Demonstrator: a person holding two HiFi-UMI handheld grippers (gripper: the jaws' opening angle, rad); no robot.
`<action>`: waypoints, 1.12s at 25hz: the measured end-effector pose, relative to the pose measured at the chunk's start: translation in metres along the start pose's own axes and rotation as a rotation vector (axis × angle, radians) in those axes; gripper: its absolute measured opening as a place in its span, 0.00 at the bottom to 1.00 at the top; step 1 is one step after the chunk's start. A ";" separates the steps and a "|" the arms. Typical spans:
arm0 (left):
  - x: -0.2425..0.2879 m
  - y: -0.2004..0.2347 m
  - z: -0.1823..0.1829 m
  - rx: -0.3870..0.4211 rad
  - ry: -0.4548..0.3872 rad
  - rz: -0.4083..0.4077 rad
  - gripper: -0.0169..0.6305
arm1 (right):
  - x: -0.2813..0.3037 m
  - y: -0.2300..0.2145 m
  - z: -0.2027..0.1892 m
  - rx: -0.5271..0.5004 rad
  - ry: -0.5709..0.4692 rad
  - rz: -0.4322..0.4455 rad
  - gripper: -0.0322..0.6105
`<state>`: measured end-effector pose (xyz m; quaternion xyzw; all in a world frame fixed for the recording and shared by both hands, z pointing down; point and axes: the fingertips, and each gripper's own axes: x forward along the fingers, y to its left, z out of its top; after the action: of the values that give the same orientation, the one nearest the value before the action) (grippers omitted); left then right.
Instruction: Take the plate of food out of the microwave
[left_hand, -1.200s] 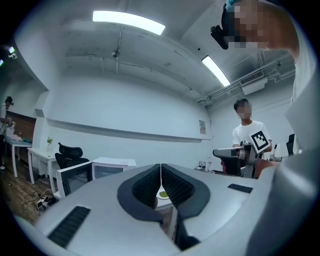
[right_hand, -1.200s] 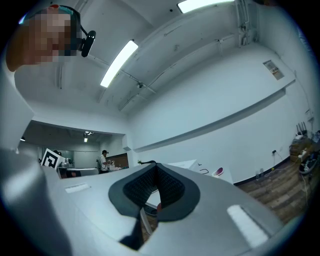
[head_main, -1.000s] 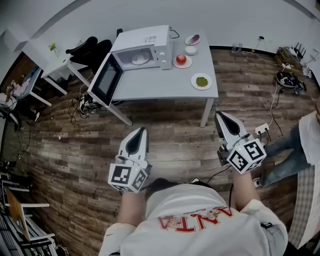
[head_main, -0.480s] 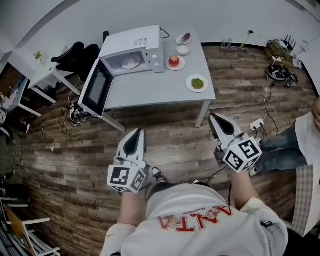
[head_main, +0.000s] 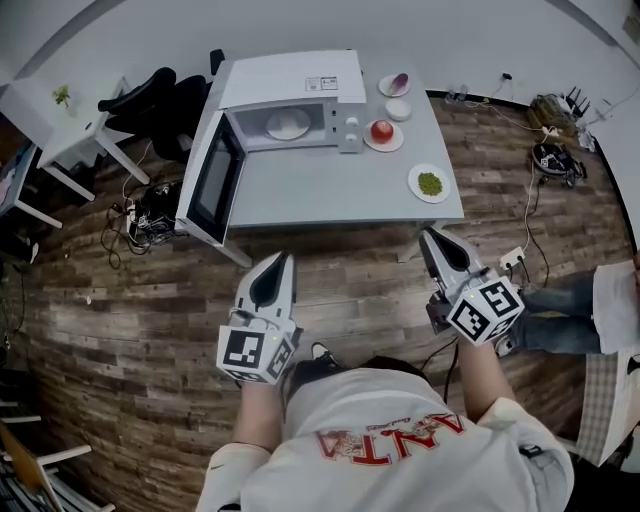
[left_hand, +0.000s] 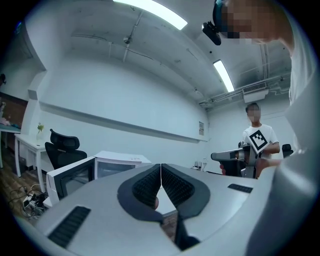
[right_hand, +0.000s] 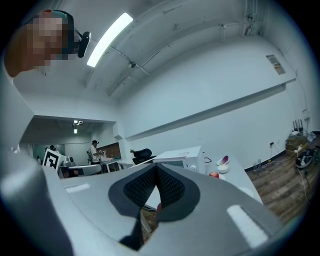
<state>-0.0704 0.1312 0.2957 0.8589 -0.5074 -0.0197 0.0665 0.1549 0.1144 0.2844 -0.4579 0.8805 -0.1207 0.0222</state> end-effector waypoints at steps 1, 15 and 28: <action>-0.001 0.013 0.000 -0.003 0.001 0.000 0.05 | 0.011 0.006 -0.002 0.007 0.001 -0.004 0.05; 0.024 0.104 -0.005 -0.028 0.015 0.016 0.05 | 0.115 0.017 -0.016 0.126 0.025 0.018 0.05; 0.161 0.134 -0.001 -0.022 0.066 0.082 0.05 | 0.212 -0.101 -0.011 0.278 0.027 0.059 0.05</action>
<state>-0.1087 -0.0731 0.3204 0.8367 -0.5396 0.0059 0.0933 0.1112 -0.1116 0.3335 -0.4228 0.8684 -0.2472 0.0771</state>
